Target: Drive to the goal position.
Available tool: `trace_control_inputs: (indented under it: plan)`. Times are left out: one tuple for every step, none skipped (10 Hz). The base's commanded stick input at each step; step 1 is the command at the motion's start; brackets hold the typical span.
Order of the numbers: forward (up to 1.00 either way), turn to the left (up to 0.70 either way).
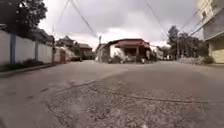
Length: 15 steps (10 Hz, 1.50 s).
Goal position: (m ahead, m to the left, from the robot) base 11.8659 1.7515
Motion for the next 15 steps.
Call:
trace_control_inputs:
  plan:
    - [1.00,0.00]
    - [1.00,0.00]
    - [1.00,0.00]
    - [1.00,0.00]
    - [1.00,0.00]
    - [1.00,0.00]
    - [1.00,0.00]
    - [1.00,0.00]
    - [1.00,0.00]
    - [1.00,0.00]
    - [1.00,0.00]
    - [1.00,0.00]
    - [1.00,0.00]
    - [1.00,0.00]
    - [1.00,0.00]
